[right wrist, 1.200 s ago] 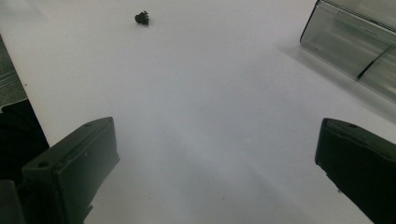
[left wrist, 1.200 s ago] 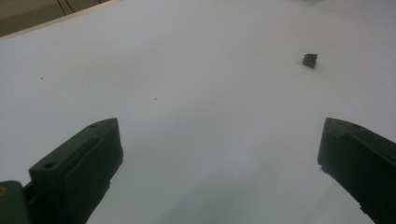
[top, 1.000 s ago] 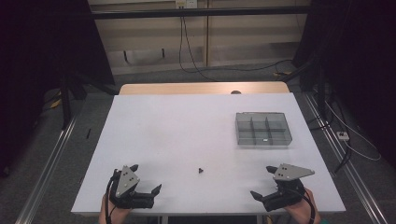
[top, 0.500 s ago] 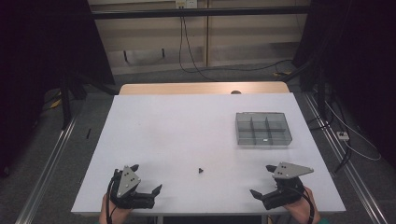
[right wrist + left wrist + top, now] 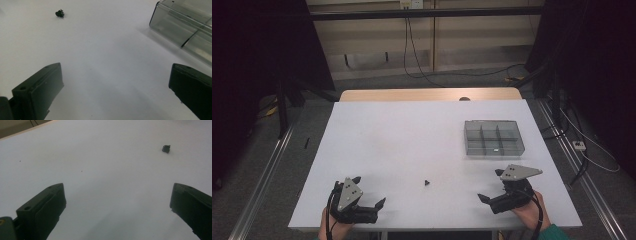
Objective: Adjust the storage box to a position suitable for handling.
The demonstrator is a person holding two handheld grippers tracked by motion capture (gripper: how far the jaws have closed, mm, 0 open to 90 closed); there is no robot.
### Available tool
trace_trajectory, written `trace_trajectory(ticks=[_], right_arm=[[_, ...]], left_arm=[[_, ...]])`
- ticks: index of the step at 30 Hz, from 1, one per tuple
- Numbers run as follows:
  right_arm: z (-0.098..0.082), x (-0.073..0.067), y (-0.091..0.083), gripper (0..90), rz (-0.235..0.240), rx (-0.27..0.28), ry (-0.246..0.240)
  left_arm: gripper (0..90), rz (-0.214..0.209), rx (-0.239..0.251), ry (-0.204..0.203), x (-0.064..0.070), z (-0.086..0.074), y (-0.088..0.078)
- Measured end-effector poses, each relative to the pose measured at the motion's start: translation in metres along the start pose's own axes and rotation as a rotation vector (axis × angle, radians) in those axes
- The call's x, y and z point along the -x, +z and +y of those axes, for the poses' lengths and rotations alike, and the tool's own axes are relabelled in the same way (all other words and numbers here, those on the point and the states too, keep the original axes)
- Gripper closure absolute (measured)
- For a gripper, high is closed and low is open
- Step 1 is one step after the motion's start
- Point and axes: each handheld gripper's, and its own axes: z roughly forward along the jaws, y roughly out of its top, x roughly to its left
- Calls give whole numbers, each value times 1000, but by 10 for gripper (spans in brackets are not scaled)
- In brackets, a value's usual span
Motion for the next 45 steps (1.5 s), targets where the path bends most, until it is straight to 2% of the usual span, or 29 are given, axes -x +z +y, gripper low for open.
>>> trace_trajectory(ticks=[4,13,21,28,34,37,45], right_arm=[[2,3,2,0,-3,0,8],[7,21,8,0,-32,-6,33],[12,36,8,0,-63,3,60],[15,46,7,9,-69,2,81],[16,61,6,56,-94,-5,110],[18,67,3,109,-99,-5,141],[21,82,0,205,-135,-10,163]], left_arm=[[3,-3,-4,-1,0,0,0],[3,-2,-3,-1,0,0,0],[3,-1,-7,-2,0,-1,0],[3,-1,-10,0,0,-1,1],[3,-3,-12,0,0,-1,1],[3,-3,-11,0,0,-1,1],[3,-2,-9,-2,0,-1,1]])
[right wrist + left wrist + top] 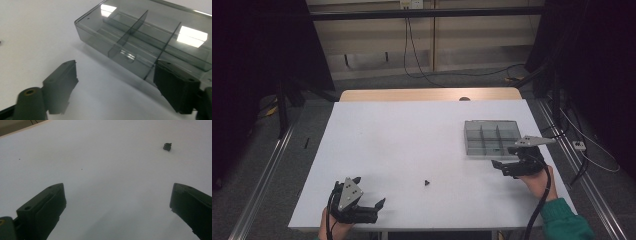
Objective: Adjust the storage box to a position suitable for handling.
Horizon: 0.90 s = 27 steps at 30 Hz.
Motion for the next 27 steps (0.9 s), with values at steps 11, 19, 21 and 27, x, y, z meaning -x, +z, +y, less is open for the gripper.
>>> trace_trajectory(ticks=[11,19,21,27], right_arm=[[10,20,-5,589,-90,9,58],[16,37,-7,900,-146,22,123],[18,42,-7,900,-161,21,124],[22,52,-4,900,-195,15,122]], left_arm=[[3,7,2,2,0,0,-1],[4,7,0,9,0,0,-2],[3,8,1,12,0,0,-1],[4,7,-1,12,1,0,0]])
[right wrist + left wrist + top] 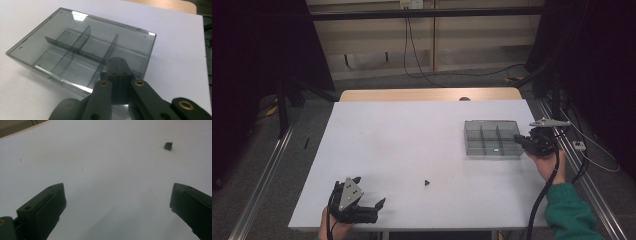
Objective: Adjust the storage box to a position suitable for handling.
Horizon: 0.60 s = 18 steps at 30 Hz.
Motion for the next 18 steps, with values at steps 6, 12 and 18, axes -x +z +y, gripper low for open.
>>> trace_trajectory(ticks=[6,12,18], right_arm=[[3,15,6,900,-38,-2,20],[5,24,10,900,-73,-7,25],[6,31,17,900,-106,-23,26]], left_arm=[[4,1,-2,-4,-1,-1,0],[4,4,0,-3,0,-1,0],[4,5,0,1,0,-1,0]])
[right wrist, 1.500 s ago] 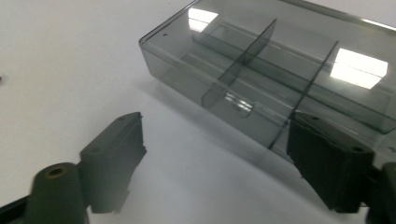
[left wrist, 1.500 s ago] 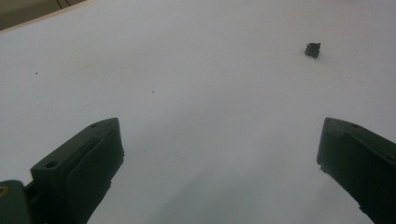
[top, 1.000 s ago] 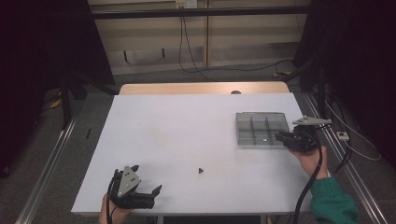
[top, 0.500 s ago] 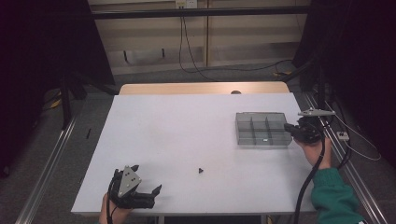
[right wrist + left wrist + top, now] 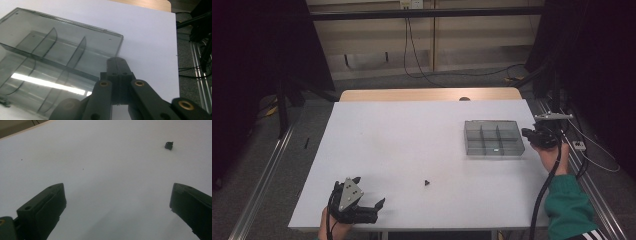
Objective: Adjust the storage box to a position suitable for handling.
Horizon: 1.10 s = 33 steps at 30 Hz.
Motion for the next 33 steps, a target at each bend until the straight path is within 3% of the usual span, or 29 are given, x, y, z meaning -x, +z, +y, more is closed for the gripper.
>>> trace_trajectory(ticks=[13,19,24,33], right_arm=[[-1,6,18,900,-35,-37,21],[-4,10,25,900,-27,-67,33],[-7,12,31,900,9,-77,60],[-9,12,31,900,18,-67,71]], left_arm=[[4,-1,-6,2,0,0,0],[5,-9,-6,1,1,1,1],[5,-5,-3,-1,0,0,1],[5,-10,-6,2,1,1,1]])
